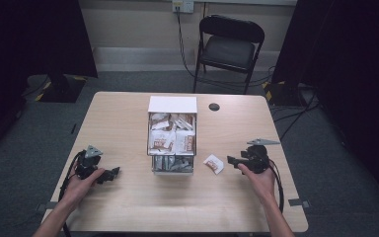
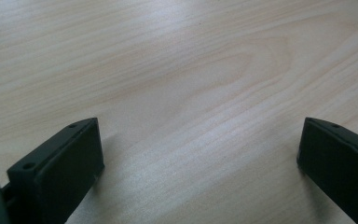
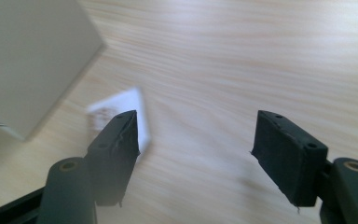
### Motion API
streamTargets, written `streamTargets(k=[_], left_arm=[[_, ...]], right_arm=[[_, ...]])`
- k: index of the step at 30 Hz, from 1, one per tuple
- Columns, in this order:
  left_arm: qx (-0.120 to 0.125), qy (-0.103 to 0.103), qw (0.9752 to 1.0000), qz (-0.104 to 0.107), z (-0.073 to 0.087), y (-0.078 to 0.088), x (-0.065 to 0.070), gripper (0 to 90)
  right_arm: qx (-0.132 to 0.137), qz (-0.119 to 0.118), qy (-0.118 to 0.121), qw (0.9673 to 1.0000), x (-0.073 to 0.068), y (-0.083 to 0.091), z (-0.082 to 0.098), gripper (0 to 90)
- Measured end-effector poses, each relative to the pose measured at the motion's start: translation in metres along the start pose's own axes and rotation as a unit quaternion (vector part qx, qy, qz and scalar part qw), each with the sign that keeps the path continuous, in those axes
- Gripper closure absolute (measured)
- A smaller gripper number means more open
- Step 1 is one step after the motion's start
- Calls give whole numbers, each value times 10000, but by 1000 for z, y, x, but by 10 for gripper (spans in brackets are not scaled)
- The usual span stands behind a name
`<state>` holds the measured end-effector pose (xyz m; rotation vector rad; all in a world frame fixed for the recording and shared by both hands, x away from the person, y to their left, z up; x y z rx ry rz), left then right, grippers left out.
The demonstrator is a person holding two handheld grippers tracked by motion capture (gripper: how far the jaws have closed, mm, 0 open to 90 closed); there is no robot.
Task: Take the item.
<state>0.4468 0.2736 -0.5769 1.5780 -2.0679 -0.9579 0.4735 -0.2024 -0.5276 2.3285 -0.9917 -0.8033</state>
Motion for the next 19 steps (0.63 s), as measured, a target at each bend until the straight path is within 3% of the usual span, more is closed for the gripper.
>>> streamTargets(k=[2,3,4,10,12,13,14,19], left_arm=[[13,21,10000,-2,0,0,0,0],[13,21,10000,-2,0,0,0,0],[12,23,10000,-1,0,0,0,0],[2,-2,10000,0,0,0,0,0],[10,19,10000,3,0,0,0,0],[10,19,10000,3,0,0,0,0],[14,22,10000,0,0,0,0,0],[12,25,10000,4,0,0,0,0]], right_arm=[[-62,211,-82,9997,14,3,7,302],[-62,211,-82,9997,14,3,7,302],[-86,492,-182,9986,30,9,14,296],[-294,879,-415,9948,55,19,34,251],[-198,1123,-335,9929,62,22,36,226],[-198,1123,-335,9929,62,22,36,226],[-231,1455,-62,9891,66,22,39,189],[42,1470,15,9891,68,21,40,157]])
Point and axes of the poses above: each handheld gripper's, and its own axes: y roughly backward along the jaws, z roughly out of its underside, x roughly to its right, the point moved 9 cm from there along -y, roughly forward along the jaws, and after that the axes turned 12 degrees about -z, right-handed, at the moved point
